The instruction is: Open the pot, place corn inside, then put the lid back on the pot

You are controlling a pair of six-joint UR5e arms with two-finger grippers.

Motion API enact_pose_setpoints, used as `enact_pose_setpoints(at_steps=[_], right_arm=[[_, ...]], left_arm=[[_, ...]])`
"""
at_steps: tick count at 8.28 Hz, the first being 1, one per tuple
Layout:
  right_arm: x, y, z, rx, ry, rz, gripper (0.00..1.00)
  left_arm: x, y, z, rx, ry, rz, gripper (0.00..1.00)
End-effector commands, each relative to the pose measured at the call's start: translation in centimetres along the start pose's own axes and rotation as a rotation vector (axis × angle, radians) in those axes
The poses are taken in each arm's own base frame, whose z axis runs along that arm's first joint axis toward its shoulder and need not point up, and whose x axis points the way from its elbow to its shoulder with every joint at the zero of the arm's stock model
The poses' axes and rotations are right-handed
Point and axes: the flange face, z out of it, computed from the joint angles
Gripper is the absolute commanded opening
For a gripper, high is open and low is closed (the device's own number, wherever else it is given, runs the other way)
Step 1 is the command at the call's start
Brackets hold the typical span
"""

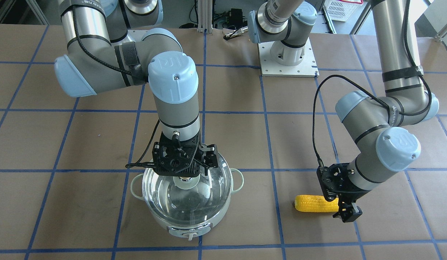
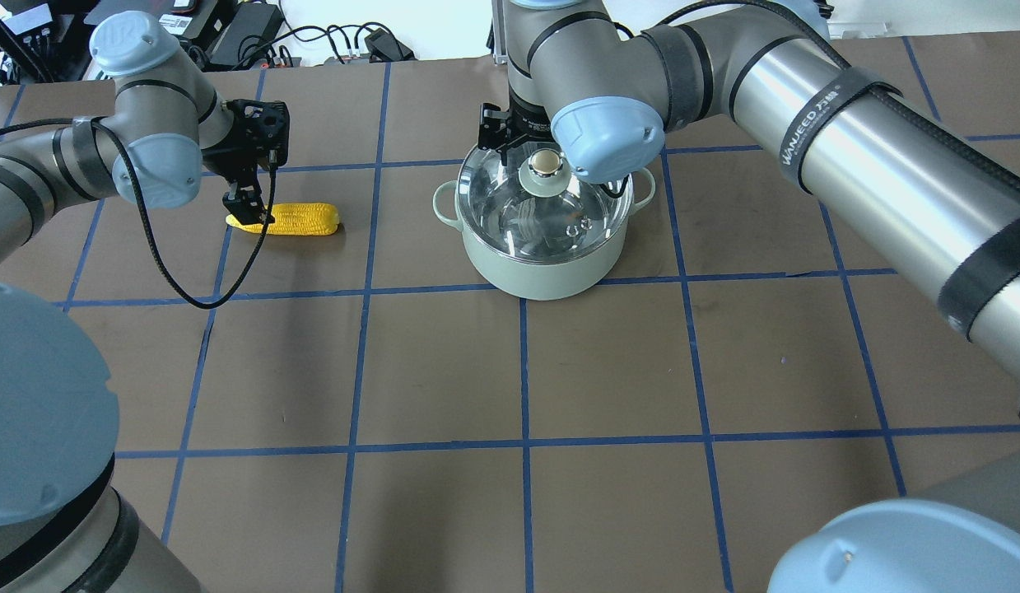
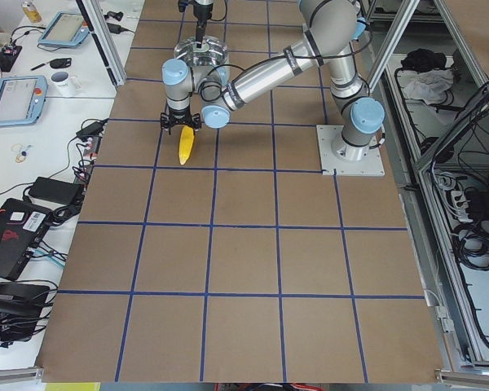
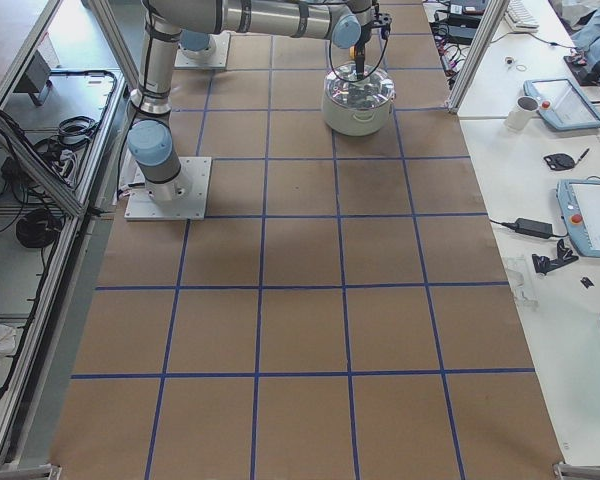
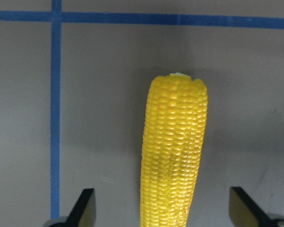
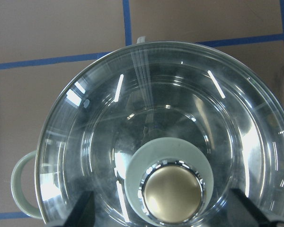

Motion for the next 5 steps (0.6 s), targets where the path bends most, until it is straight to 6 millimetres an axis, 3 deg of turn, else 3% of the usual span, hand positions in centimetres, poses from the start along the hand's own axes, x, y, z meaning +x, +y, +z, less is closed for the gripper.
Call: enact_pose_setpoints(at_steps=[1, 3, 5], right_arm=[[1.0, -0.9, 0.7, -0.005, 0.009, 0.006, 1.00], [0.9, -1.0, 1.8, -0.024, 0.005, 0.022, 0.99], [0.9, -1.0, 1.6, -0.023, 0.002, 0.035, 0.96]], left_arm=[[-0.1, 0.0, 1.8, 0.008, 0.016, 0.025, 1.00], [-0.2, 0.1, 3.8, 0.011, 0.046, 0.030, 1.00], [-0.1, 0.2, 4.9, 0.012, 0.063, 0.027, 1.00]])
